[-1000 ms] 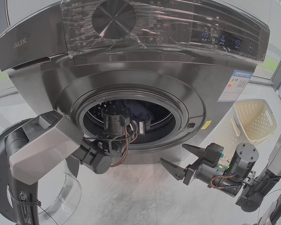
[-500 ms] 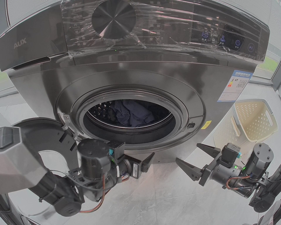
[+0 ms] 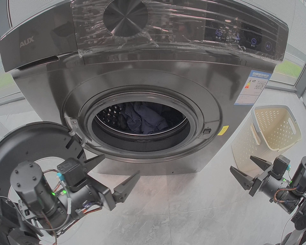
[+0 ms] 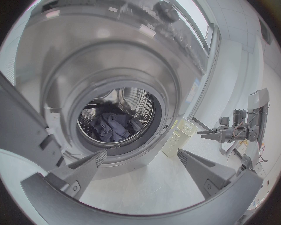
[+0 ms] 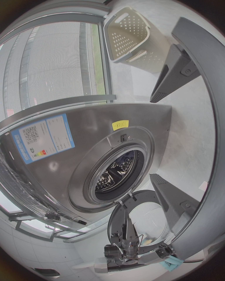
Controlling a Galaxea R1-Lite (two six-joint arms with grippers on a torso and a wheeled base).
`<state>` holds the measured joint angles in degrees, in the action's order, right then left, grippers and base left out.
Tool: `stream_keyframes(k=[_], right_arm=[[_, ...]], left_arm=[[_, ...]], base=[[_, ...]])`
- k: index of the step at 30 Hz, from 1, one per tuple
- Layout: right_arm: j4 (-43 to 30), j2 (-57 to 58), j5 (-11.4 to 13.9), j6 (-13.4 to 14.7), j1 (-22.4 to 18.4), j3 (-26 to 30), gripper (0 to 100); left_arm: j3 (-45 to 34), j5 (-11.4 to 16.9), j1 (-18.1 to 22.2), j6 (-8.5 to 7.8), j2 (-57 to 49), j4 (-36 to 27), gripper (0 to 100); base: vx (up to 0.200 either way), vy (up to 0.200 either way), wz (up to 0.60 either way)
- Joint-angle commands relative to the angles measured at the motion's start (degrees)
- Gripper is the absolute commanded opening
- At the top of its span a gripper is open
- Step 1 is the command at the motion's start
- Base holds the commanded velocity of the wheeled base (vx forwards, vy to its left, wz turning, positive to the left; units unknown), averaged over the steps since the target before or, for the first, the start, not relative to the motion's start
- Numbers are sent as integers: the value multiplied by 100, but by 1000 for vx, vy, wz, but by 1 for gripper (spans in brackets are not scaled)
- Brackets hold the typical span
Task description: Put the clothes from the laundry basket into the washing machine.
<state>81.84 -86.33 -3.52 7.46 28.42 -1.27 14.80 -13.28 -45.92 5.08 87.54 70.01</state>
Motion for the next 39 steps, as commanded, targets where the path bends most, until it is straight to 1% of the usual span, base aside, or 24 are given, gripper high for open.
stream_keyframes(k=[1, 3, 4, 6, 8, 11, 12, 13, 16, 18, 20, 21, 22, 24, 25, 27, 28, 29, 30, 31, 33, 36, 37, 39], right_arm=[[-669, 978, -70, -34, -407, 127, 100], [-1144, 1444, -175, -8, -574, 127, 100], [-1513, 1787, -201, 19, -644, 127, 100], [-2058, 2270, -228, 27, -688, 127, 100], [-2752, 2912, -245, 80, -706, 127, 100], [-3420, 3641, -245, 54, -899, 127, 100], [-3420, 3641, -245, 54, -899, 127, 100], [-3842, 4133, -237, 27, -1093, 127, 100], [-4571, 4837, -228, 10, -1198, 127, 100], [-5063, 5329, -219, 10, -1242, 127, 100], [-5063, 5329, -219, 10, -1242, 127, 100], [-5687, 6005, -184, 1, -1339, 127, 100], [-5687, 6005, -184, 1, -1339, 127, 100], [-6048, 6550, -184, 1, -1488, 127, 100], [-6144, 6709, -184, 1, -1550, 127, 100], [-6303, 6946, -166, 1, -1664, 127, 100], [-6303, 6946, -166, 1, -1664, 127, 100], [-6619, 7306, -166, 1, -1796, 127, 100], [-6760, 7447, -184, 1, -1831, 127, 100], [-6918, 7570, -193, 1, -1875, 109, 100], [-7129, 7737, -201, 1, -1945, 92, 100], [-7586, 8088, -201, -17, -2235, 127, 100], [-7727, 8115, -219, 1, -2253, 127, 100], [-7779, 8115, -228, 27, -2253, 127, 100]], left_arm=[[-794, -26, 83, -86, -1231, -23, 100], [-979, -17, 250, -95, -1556, -23, 100], [-1076, -17, 338, -113, -1784, -49, 100], [-1207, -17, 391, -122, -2110, -154, 100], [-1348, -17, 435, -183, -2567, -462, 100], [-1383, -8, 787, -157, -3050, -945, 100], [-1383, -8, 787, -157, -3050, -945, 100], [-1392, 18, 1033, -166, -3375, -1262, 100], [-1383, 18, 1164, -183, -3832, -1816, 100], [-1383, 0, 1323, -174, -4069, -2132, 100], [-1383, 0, 1323, -174, -4069, -2132, 100], [-1427, 36, 1560, -174, -4535, -2510, 100], [-1427, 36, 1560, -174, -4535, -2510, 100], [-1462, 80, 1753, -104, -5045, -2932, 100], [-1480, 97, 1788, -86, -5256, -3134, 100], [-1480, 115, 1806, 10, -5599, -3538, 100], [-1480, 115, 1806, 10, -5599, -3538, 100], [-1471, 203, 1885, 107, -6135, -4127, 100], [-1471, 238, 1991, 124, -6293, -4303, 100], [-1471, 273, 2122, 133, -6434, -4479, 100], [-1471, 290, 2263, 133, -6610, -4707, 100], [-1471, 317, 2536, 98, -7067, -5050, 100], [-1480, 334, 2685, 63, -7207, -5138, 100], [-1480, 405, 2861, 63, -7409, -5366, 100]], base=[[-200, 0, 0], [0, 0, 0], [0, 0, 0], [-200, 0, 0], [-200, 0, 0], [-133, 0, 0], [0, 0, 0], [0, 0, 0], [-200, 0, 0], [0, 0, 0], [-100, 0, 0], [-200, 0, 0], [-200, 0, 0], [0, 0, 0], [0, 0, 0], [-200, 0, 0], [-200, 0, 0], [-200, 0, 0], [-200, 0, 0], [-200, 0, 0], [0, 0, 0], [0, 0, 0], [0, 0, 0], [-200, 0, 0]])
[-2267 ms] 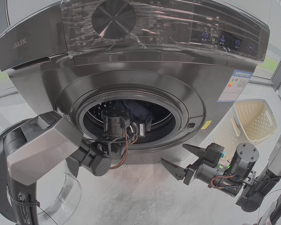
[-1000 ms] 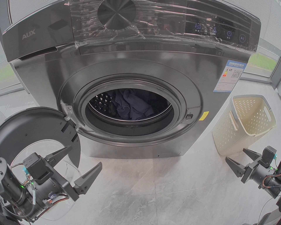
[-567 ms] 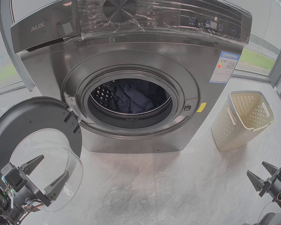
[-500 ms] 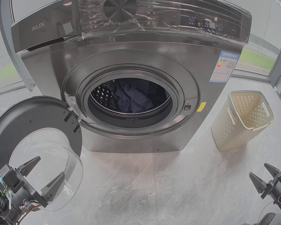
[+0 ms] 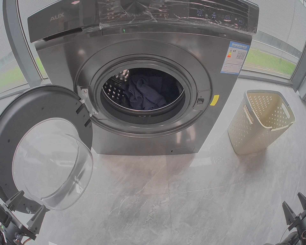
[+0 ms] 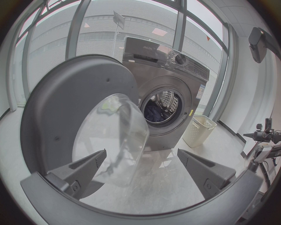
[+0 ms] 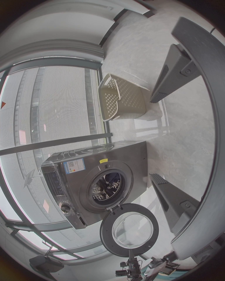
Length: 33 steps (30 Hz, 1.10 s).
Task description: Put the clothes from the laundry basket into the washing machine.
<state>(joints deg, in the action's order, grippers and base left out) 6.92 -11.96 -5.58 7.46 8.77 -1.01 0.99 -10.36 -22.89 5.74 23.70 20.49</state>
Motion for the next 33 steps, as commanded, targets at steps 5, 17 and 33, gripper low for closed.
stream_keyframes(k=[5, 17, 33], right_arm=[[-306, 677, -786, -140, -296, 101, 100], [-719, 1134, 418, -588, -894, 101, 100], [-701, 1143, 462, -702, -877, 101, 100]], left_arm=[[-99, 421, 1156, 41, -1834, -1452, 100], [-99, 922, 2342, -460, -2273, -1671, 100], [-99, 746, 2307, -477, -2343, -2049, 100]], base=[[-40, 0, 0], [0, 0, 0], [0, 25, 0]])
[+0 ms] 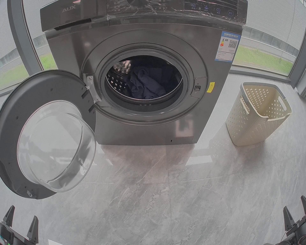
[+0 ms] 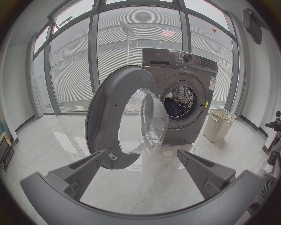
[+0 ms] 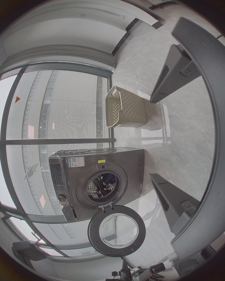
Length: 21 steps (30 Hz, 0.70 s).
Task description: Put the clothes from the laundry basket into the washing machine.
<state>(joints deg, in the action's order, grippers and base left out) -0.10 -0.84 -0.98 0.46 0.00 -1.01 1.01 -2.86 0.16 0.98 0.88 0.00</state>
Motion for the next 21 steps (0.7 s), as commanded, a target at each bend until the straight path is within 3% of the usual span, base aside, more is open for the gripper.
stream_keyframes(k=[1, 13, 19, 21], right_arm=[[1, 31, 1, -2, 0, 101, 100], [1, 31, 1, -2, 0, 101, 100], [1, 31, 1, -2, 0, 101, 100], [1, 31, 1, -2, 0, 101, 100]], left_arm=[[-101, -4, 2, 8, -53, 0, 100], [-101, -4, 2, 17, -61, 9, 100], [-101, 5, 2, 43, -53, 9, 100], [-101, 5, 2, 52, -53, 9, 100]], base=[[0, 200, 0], [0, 200, 0], [0, 0, 0], [-200, 0, 0]])
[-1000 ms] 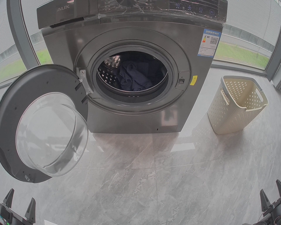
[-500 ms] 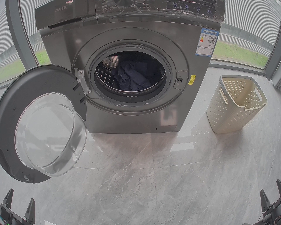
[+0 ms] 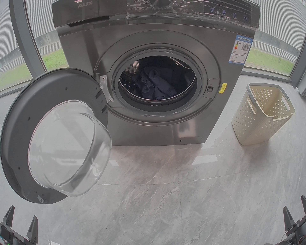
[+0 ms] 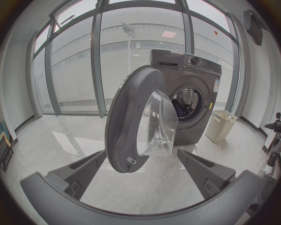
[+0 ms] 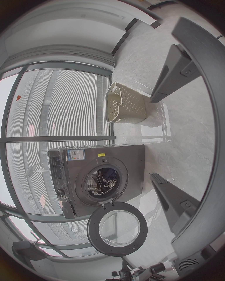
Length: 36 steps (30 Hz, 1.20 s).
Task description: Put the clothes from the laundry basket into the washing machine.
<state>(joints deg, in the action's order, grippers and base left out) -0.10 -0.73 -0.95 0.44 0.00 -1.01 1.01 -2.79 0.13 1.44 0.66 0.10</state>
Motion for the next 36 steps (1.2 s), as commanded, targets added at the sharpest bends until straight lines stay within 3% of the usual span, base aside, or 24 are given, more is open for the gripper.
stream_keyframes(k=[1, 4, 13, 31, 36], right_arm=[[1, 20, -2, 0, 0, 101, 100], [1, 20, -2, 0, 0, 101, 100], [1, 20, -2, 0, 0, 101, 100], [1, 20, -2, 0, 0, 101, 100], [1, 20, -2, 0, 0, 101, 100]], left_arm=[[-101, -2, 4, 6, -31, -1, 100], [-92, 15, 4, 23, -31, -1, 100], [-92, 24, 4, 23, -31, -1, 100], [-92, 86, 4, 50, -31, -1, 100], [-92, 95, 4, 41, -31, -1, 100]], base=[[-200, 0, 0], [-200, 0, 0], [0, 0, 0], [0, 200, 0], [0, 0, 0]])
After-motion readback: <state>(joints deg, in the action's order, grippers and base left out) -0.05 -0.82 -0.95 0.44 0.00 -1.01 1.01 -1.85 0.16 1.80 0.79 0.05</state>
